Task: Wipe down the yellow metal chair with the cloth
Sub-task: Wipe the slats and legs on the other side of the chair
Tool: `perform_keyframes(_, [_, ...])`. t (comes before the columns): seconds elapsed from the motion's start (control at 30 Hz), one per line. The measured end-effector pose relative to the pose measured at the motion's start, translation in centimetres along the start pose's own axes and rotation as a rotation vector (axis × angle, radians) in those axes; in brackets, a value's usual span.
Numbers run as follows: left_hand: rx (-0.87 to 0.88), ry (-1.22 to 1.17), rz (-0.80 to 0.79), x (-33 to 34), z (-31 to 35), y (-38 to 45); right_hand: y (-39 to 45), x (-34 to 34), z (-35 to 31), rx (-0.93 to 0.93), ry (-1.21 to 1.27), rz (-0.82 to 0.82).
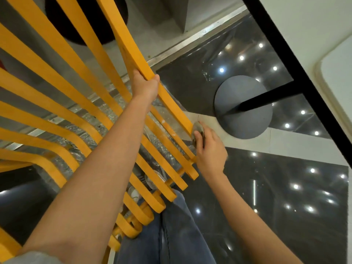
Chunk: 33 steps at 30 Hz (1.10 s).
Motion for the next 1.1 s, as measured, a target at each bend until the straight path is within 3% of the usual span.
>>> perform_keyframes(0.23, [-0.005,0.046,0.051,-0.4,-0.2,0.5,8.8,3.2,-9.9,-0.210,0.007,-0.048])
perform_keyframes(0.33, [0.002,0.090,0.038,-0.4,-0.1,0.1,4.8,2.3,-6.3,-0.247,0.030,0.057])
perform_keyframes(0.43, [0.059,0.156,0.080,-0.2,-0.3,-0.3,-2.1,1.3,1.3,-0.065,0.066,0.178])
perform_keyframes(0.53, [0.198,0.550,0.315,0.7,-2.1,-2.8,-6.1,1.3,6.0,0.149,0.309,0.216])
perform_keyframes(0.57, [0.303,0.663,0.318,1.6,-2.9,-4.5,-6.0,1.4,6.1,0.167,0.351,0.212])
perform_keyframes(0.67, [0.625,0.990,0.036,4.8,-6.4,-9.1,-3.9,0.5,3.5,0.106,0.281,0.183])
perform_keyframes(0.77, [0.692,1.208,-0.172,5.6,-9.8,-10.1,-4.2,0.8,2.8,-0.018,0.241,0.173])
perform_keyframes(0.83, [0.691,1.279,-0.209,5.3,-10.6,-9.7,-6.4,1.8,4.8,0.078,0.402,0.223])
perform_keyframes(0.93, [0.680,1.341,-0.203,5.3,-10.6,-9.5,-7.3,3.2,7.8,0.575,0.959,0.214])
perform_keyframes(0.97, [0.674,1.350,-0.189,5.5,-10.6,-9.6,-6.6,3.2,8.1,0.659,1.053,0.174])
perform_keyframes(1.1, [0.667,1.371,-0.128,5.7,-10.7,-9.8,-5.1,0.7,6.7,0.462,0.989,0.028])
Point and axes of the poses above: each hand's wrist, its own y-axis towards the middle knuckle, its own x-axis out of the palm, z = x × y, the point moved 2 cm from there along y, towards the middle knuckle, and after that the axes turned 9 degrees about -z, right-handed, at the moved point
